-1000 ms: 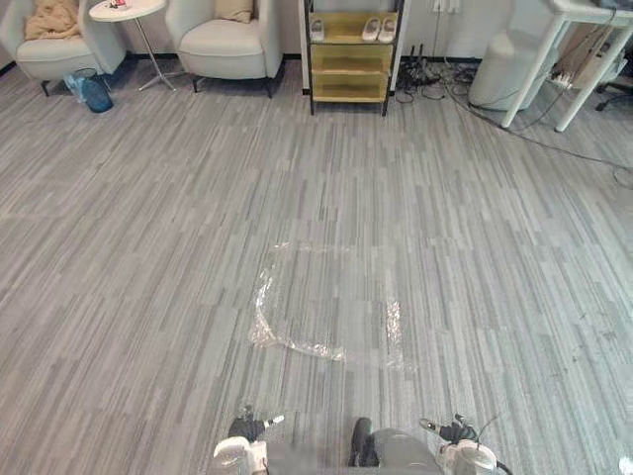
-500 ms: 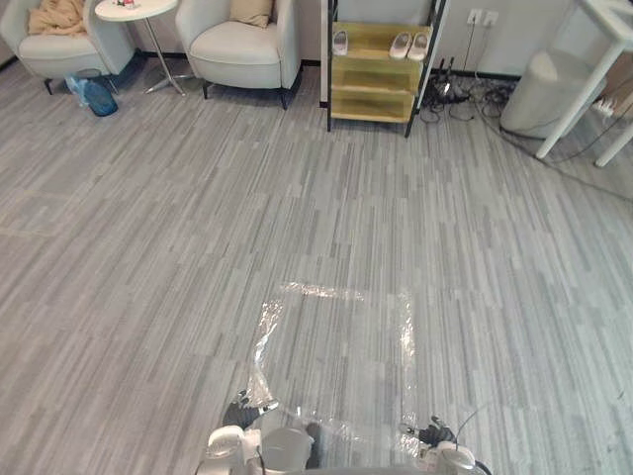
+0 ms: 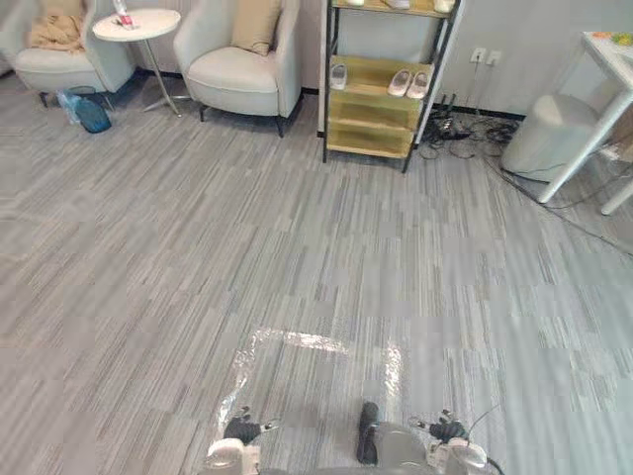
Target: Pick up cushions and gather them together orderly.
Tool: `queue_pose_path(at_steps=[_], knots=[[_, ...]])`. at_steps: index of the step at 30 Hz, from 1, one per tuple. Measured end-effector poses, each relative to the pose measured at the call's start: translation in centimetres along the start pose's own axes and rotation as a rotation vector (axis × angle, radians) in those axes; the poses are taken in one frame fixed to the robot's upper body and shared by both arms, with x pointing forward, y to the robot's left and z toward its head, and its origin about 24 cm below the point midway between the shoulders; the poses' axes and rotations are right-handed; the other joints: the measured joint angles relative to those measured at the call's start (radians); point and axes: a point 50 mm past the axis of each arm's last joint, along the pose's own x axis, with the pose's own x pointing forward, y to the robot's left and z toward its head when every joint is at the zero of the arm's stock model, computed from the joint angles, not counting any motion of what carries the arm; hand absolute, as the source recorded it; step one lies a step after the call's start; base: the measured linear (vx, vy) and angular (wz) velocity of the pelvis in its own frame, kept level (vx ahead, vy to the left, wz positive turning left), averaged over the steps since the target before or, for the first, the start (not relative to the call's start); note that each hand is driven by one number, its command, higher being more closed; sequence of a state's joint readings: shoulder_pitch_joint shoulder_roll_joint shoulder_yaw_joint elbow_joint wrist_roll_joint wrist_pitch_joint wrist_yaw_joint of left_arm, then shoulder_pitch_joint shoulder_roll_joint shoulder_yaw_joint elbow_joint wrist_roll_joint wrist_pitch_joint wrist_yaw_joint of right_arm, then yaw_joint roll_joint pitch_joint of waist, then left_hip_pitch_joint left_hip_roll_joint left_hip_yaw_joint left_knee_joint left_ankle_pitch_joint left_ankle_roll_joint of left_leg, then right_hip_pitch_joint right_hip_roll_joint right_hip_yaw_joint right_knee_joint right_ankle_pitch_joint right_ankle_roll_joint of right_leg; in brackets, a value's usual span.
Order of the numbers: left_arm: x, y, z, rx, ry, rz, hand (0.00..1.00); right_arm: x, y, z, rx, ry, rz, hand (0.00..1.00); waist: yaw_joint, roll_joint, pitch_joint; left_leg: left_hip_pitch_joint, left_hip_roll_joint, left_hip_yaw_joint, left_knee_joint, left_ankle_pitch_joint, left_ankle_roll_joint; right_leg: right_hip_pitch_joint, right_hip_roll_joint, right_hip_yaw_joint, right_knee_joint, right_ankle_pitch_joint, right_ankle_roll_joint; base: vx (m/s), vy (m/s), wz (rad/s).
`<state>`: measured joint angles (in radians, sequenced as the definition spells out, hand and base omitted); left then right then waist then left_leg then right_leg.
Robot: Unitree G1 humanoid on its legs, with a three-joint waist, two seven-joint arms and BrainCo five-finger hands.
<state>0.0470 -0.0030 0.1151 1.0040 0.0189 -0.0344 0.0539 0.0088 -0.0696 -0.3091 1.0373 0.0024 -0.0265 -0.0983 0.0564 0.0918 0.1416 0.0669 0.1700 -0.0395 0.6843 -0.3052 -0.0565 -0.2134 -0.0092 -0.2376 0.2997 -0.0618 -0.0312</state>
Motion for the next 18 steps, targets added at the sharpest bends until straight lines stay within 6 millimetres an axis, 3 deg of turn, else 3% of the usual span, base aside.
queue_pose_path(at_steps=[1,2,4,6,7,9,10,11,15,18], knots=[[0.0,-0.1,0.0,-0.007,-0.002,-0.002,0.0,0.0,0.0,0.0,-0.004,0.002,0.002,0.0,0.003,0.002,0.006,-0.057,0.033,0.003,0.117,0.027,0.005,0.025,0.022,-0.008,-0.012,-0.012,-0.015,0.48,-0.316,0.11],[0.0,-0.1,0.3,-0.004,-0.012,-0.002,0.0,0.0,0.0,-0.2,-0.008,0.013,0.001,0.0,0.005,0.007,0.012,-0.107,0.059,0.022,0.228,0.016,-0.012,0.09,0.044,-0.019,-0.031,-0.026,-0.031,0.41,-0.191,-0.01],[0.0,0.1,0.6,0.006,-0.027,0.003,0.0,-0.1,-0.1,-0.6,0.005,0.025,-0.004,0.0,0.008,-0.005,0.019,-0.128,0.044,0.079,0.236,0.009,-0.021,0.167,0.045,-0.02,-0.074,-0.031,-0.034,0.39,-0.163,0.02],[0.0,0.0,1.0,0.003,-0.046,0.002,0.0,-0.1,0.0,-0.6,0.026,0.024,-0.016,0.0,0.009,-0.013,0.016,-0.137,-0.02,0.142,0.139,-0.022,-0.007,0.221,0.043,-0.007,-0.126,-0.03,-0.034,0.28,-0.085,-0.01],[0.0,0.0,1.2,0.001,-0.056,0.002,0.0,-0.1,0.2,-0.4,0.045,0.023,-0.015,0.0,0.014,-0.019,0.02,-0.139,-0.06,0.137,0.041,-0.058,0.001,0.225,0.04,0.011,-0.138,-0.03,-0.034,0.23,-0.003,-0.29],[0.1,0.4,1.7,0.005,-0.072,0.011,0.0,-0.1,1.0,-0.2,0.059,0.019,-0.002,0.0,0.031,-0.039,0.033,-0.156,-0.129,0.076,-0.165,-0.062,0.016,0.238,0.018,0.041,-0.15,-0.028,-0.029,0.2,0.045,-0.42],[0.1,0.5,1.6,0.005,-0.069,0.013,0.0,-0.1,1.1,-0.3,0.06,0.022,0.001,0.0,0.035,-0.04,0.033,-0.156,-0.133,0.057,-0.237,-0.033,0.025,0.245,0.015,0.05,-0.151,-0.031,-0.018,0.15,0.073,-0.39],[0.0,0.3,1.3,-0.009,-0.057,0.01,0.0,-0.2,1.0,-0.5,0.06,0.026,0.0,0.0,0.036,-0.035,0.03,-0.147,-0.124,0.072,-0.283,0.053,0.032,0.259,0.016,0.068,-0.148,-0.042,0.002,0.2,0.131,-0.34],[0.0,0.9,0.9,-0.006,-0.045,0.025,0.0,-0.6,1.0,-1.8,0.053,0.057,-0.001,0.0,0.043,-0.067,0.0,-0.081,-0.169,0.102,-0.367,0.063,0.048,0.285,-0.027,0.093,-0.163,-0.058,0.048,0.16,0.135,-0.1],[0.0,1.1,0.7,-0.005,-0.031,0.029,0.0,-0.7,1.1,-2.2,0.04,0.063,0.002,0.0,0.046,-0.073,-0.015,-0.056,-0.192,0.099,-0.397,0.072,0.062,0.302,-0.043,0.086,-0.191,-0.055,0.061,0.13,0.073,0.07]])
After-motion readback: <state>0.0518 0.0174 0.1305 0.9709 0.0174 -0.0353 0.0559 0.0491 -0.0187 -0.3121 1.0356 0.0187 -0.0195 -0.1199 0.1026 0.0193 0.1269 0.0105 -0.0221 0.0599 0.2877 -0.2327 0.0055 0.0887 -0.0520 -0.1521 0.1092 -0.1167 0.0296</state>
